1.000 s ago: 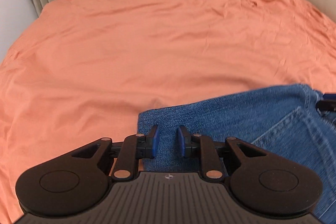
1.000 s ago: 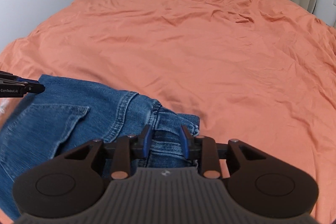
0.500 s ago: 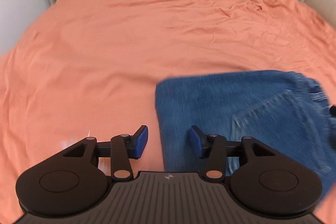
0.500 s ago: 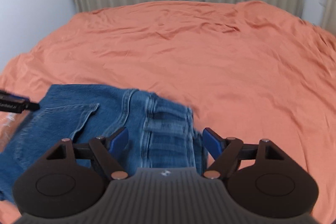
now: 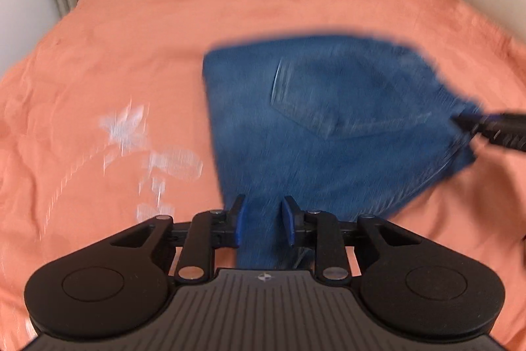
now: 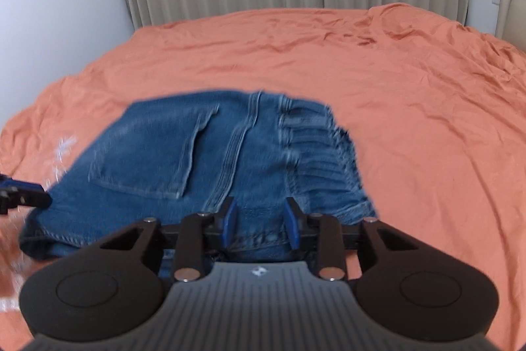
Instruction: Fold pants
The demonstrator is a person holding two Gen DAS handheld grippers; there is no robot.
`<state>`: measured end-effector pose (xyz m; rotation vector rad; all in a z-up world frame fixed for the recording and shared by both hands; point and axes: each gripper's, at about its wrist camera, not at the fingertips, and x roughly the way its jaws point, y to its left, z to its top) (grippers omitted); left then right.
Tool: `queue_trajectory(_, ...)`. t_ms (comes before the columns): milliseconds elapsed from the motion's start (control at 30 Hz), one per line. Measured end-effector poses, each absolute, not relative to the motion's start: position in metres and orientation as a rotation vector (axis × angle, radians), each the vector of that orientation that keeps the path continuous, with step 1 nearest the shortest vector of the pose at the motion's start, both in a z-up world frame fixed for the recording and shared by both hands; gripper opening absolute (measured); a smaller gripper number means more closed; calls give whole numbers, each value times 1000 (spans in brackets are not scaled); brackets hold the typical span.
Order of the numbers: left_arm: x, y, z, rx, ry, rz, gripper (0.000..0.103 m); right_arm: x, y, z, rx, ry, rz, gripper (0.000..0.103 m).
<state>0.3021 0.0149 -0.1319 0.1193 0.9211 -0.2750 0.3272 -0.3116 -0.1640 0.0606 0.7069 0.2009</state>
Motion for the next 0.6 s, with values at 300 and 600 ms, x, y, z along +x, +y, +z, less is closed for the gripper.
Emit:
queue_trajectory(300,274,41,-105,49,855,-240,47,297,-323,-158,133,671,175,46)
queue_trajectory(600,245,-7,-143,361,806,-209,56,278,-337,-187,215,709,128,46)
